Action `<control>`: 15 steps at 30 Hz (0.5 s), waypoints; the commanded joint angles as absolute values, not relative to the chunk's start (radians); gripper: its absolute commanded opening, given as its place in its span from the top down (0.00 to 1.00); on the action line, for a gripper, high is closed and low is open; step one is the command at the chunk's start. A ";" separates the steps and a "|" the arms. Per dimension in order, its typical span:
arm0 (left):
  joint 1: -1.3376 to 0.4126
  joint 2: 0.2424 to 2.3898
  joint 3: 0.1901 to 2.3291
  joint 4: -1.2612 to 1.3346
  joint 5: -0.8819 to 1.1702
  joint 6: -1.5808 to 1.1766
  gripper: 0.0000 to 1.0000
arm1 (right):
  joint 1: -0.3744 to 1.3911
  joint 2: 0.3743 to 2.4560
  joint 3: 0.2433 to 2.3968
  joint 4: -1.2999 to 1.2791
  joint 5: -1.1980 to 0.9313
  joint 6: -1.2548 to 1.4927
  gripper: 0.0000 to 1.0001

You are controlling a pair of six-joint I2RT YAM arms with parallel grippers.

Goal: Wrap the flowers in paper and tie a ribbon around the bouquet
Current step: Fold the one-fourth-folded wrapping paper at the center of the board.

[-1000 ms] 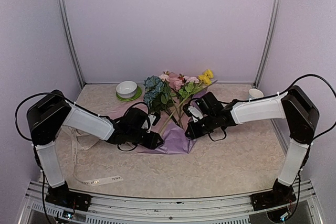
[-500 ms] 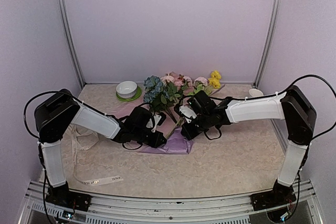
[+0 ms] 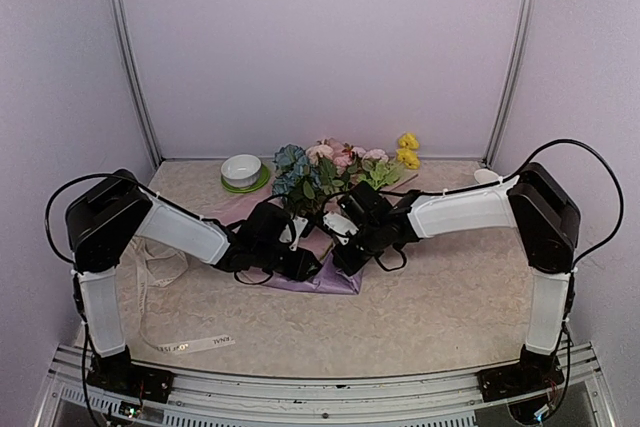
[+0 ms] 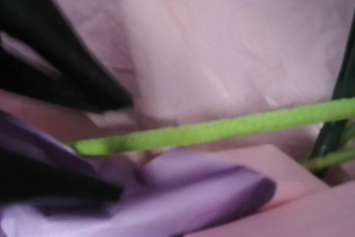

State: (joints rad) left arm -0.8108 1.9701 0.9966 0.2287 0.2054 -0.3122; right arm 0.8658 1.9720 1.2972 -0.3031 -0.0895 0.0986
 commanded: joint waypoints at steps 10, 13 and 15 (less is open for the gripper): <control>-0.744 1.706 0.967 0.317 0.090 -0.211 0.38 | 0.890 2.024 1.334 -0.368 -0.030 -0.009 1.00; -0.744 1.678 1.000 0.372 0.102 -0.188 0.36 | 0.906 2.029 1.345 -0.390 0.039 -0.043 1.00; -0.742 1.672 1.037 0.404 0.138 -0.179 0.34 | 0.916 2.027 1.338 -0.390 0.072 -0.071 1.00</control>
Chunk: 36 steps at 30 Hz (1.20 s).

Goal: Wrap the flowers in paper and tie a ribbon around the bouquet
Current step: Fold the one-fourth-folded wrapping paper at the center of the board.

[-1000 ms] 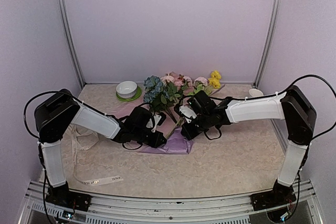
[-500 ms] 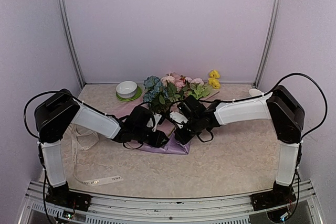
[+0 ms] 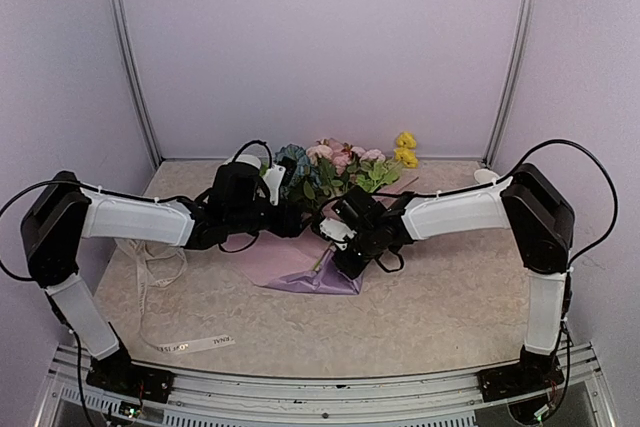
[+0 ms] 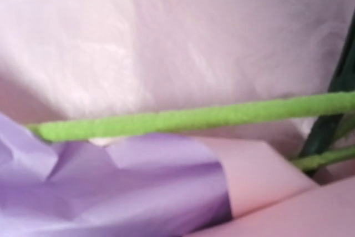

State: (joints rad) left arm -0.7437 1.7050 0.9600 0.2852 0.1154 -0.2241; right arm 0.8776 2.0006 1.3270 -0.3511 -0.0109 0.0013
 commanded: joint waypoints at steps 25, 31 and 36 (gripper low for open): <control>-0.927 2.212 1.849 -0.079 -0.013 0.146 0.13 | 0.974 2.057 1.298 -0.379 0.212 -0.178 1.00; -0.939 2.337 1.951 -0.127 -0.213 0.188 0.20 | 0.973 2.066 1.308 -0.395 0.229 -0.178 1.00; -0.919 2.290 1.901 -0.046 -0.331 0.127 0.63 | 0.973 2.051 1.296 -0.393 0.209 -0.170 1.00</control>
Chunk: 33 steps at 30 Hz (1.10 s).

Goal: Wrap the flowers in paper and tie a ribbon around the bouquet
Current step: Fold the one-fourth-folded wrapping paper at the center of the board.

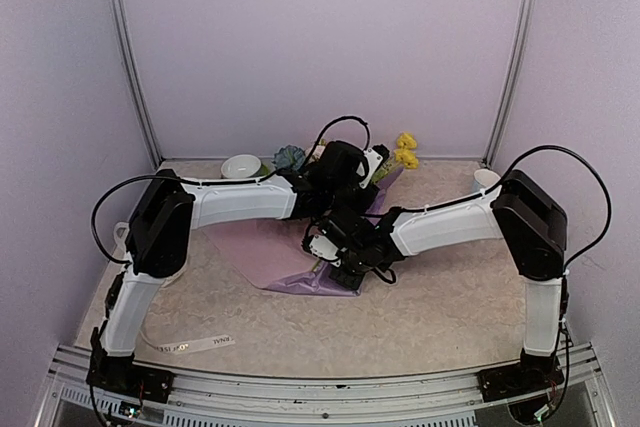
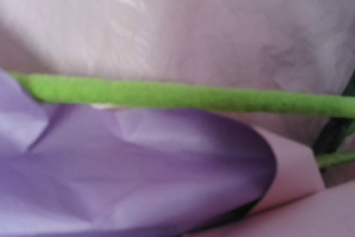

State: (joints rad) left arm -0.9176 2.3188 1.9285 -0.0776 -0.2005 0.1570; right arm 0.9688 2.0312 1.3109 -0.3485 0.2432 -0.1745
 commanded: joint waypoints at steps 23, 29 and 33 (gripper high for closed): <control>-0.683 2.119 1.522 0.194 0.078 -0.211 1.00 | 0.973 1.944 1.287 -0.393 0.179 -0.141 0.60; -0.659 2.144 1.458 0.222 0.076 -0.253 1.00 | 0.974 1.806 1.243 -0.358 0.041 -0.138 0.44; -0.647 2.144 1.400 0.276 0.080 -0.299 1.00 | 0.958 1.677 1.165 -0.286 -0.129 -0.121 0.33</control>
